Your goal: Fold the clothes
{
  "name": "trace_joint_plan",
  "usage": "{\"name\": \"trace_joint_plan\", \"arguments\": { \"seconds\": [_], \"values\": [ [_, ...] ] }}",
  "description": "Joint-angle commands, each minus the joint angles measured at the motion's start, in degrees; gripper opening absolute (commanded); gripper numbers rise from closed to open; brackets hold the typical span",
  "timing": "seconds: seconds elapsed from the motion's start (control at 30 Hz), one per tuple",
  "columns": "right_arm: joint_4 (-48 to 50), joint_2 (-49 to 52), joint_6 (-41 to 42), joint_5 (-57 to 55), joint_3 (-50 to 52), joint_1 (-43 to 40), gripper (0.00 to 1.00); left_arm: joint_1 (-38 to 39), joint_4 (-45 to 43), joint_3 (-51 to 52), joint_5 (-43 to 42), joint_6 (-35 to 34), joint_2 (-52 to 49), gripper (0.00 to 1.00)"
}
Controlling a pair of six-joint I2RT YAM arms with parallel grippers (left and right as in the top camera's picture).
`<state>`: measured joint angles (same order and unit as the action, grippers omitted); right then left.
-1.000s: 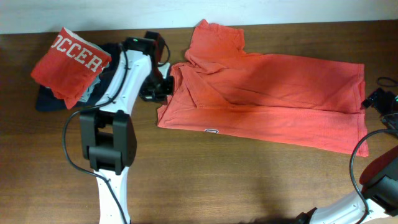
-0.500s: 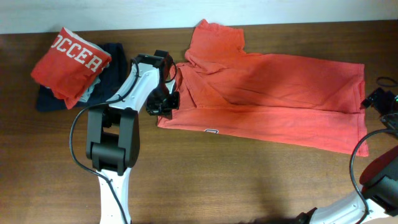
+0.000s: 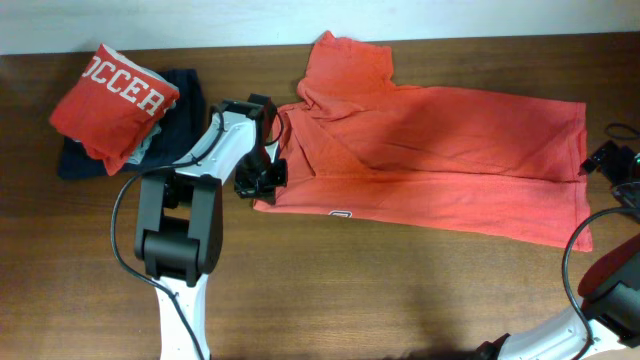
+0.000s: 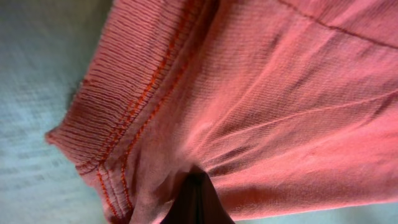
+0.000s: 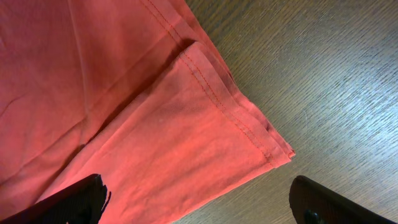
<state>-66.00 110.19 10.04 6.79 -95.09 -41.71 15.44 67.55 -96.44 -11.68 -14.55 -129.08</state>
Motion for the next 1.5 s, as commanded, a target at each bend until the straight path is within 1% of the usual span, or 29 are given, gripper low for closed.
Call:
{"name": "trace_joint_plan", "arguments": {
  "seconds": [0.0,0.17,0.33,0.43,0.63,0.77,0.87,1.0,1.03,1.1,1.33,1.47],
  "values": [
    [0.0,-0.2,-0.6,0.3,-0.8,-0.3,0.99,1.6,0.7,5.7,1.4,-1.3,-2.5,0.0],
    [0.0,-0.2,-0.6,0.3,-0.8,-0.3,0.99,4.4,2.6,9.2,1.4,-1.3,-2.5,0.0],
    [0.0,-0.2,-0.6,0.3,-0.8,-0.3,0.99,7.4,6.6,9.6,1.4,-1.3,-2.5,0.0],
    [0.0,-0.2,-0.6,0.3,-0.8,-0.3,0.99,8.1,8.2,9.6,1.6,-2.2,-2.5,0.0],
    [0.0,-0.2,-0.6,0.3,-0.8,-0.3,0.99,8.0,8.4,9.1,1.6,-2.6,-1.5,0.0],
    [0.0,-0.2,-0.6,0.3,-0.8,-0.3,0.99,8.0,8.6,5.9,2.6,-2.6,1.4,0.0],
    [0.0,-0.2,-0.6,0.3,-0.8,-0.3,0.99,8.0,8.7,1.8,5.7,-2.6,4.7,0.0],
    [0.0,-0.2,-0.6,0.3,-0.8,-0.3,0.99,8.1,8.5,-4.1,6.2,-2.5,8.7,0.0],
    [0.0,-0.2,-0.6,0.3,-0.8,-0.3,0.99,8.2,8.2,-6.3,6.1,-1.9,9.4,0.0],
    [0.0,-0.2,-0.6,0.3,-0.8,-0.3,0.99,8.5,7.9,-7.5,6.1,-0.2,9.5,0.0],
    [0.0,-0.2,-0.6,0.3,-0.8,-0.3,0.99,11.1,7.5,-6.9,6.1,8.2,8.4,0.0],
    [0.0,-0.2,-0.6,0.3,-0.8,-0.3,0.99,14.3,5.0,-6.9,6.2,13.6,8.3,0.0]
  ]
}}
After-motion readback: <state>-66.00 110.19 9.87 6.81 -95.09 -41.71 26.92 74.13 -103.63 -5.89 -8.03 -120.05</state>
